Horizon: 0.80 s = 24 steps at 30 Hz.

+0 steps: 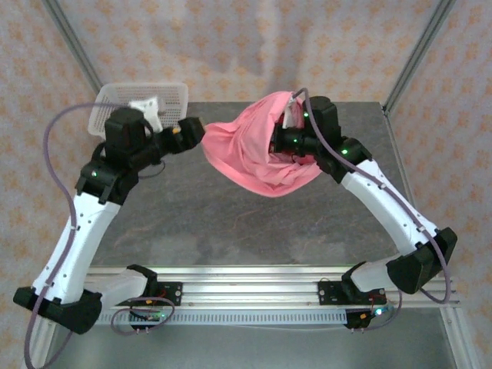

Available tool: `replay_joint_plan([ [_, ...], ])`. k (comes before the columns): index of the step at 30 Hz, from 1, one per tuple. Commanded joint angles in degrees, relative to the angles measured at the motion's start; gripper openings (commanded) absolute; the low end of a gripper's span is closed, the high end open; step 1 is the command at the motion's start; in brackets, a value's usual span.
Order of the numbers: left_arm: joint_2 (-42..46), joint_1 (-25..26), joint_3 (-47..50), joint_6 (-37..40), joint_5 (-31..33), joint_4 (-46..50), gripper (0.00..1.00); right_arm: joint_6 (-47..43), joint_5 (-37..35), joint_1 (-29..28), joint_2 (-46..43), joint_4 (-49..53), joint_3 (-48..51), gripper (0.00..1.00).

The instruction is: Fold the inside-out t-shirt

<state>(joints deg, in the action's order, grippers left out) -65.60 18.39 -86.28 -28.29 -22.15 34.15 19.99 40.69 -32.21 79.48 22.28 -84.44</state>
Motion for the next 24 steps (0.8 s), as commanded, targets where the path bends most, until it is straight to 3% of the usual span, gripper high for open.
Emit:
replay_joint_plan([
  [1,-6.1,6.2,-10.4,7.9,-6.8,4.9,0.92,-3.7,-1.4,-0.4,1.5,3.1,-1.1,0.0],
  [7,-14.7,13.6,-23.8,9.6,-10.7,5.4,0.91,-5.5,-3.4,-2.0,3.4,7.2,-2.3,0.0],
  [10,-20.7,17.0,-31.3,10.3,-4.6,11.7,0.9,-7.4,-4.9,-3.5,3.9,8.8,-2.9,0.0],
  [13,-25.4,18.2,-34.9,8.2,5.6,16.8,0.85,-7.8,-4.8,-3.9,5.2,10.3,-4.5,0.0],
  [16,-25.8,18.1,-32.0,6.1,10.7,15.4,0.65,-7.8,-5.1,-4.0,5.7,11.1,-5.4,0.0],
  [18,-24.7,18.1,-29.6,5.6,9.7,12.7,0.52,-7.7,-5.5,-4.0,5.4,11.2,-5.3,0.0],
  [20,-23.5,17.9,-27.2,5.9,7.3,10.4,0.31,-7.7,-6.1,-4.0,4.9,11.3,-4.7,0.0],
  [24,-22.6,17.6,-24.9,6.9,3.4,9.8,0.0,-7.3,-6.4,-4.0,4.0,10.9,-3.7,0.0],
])
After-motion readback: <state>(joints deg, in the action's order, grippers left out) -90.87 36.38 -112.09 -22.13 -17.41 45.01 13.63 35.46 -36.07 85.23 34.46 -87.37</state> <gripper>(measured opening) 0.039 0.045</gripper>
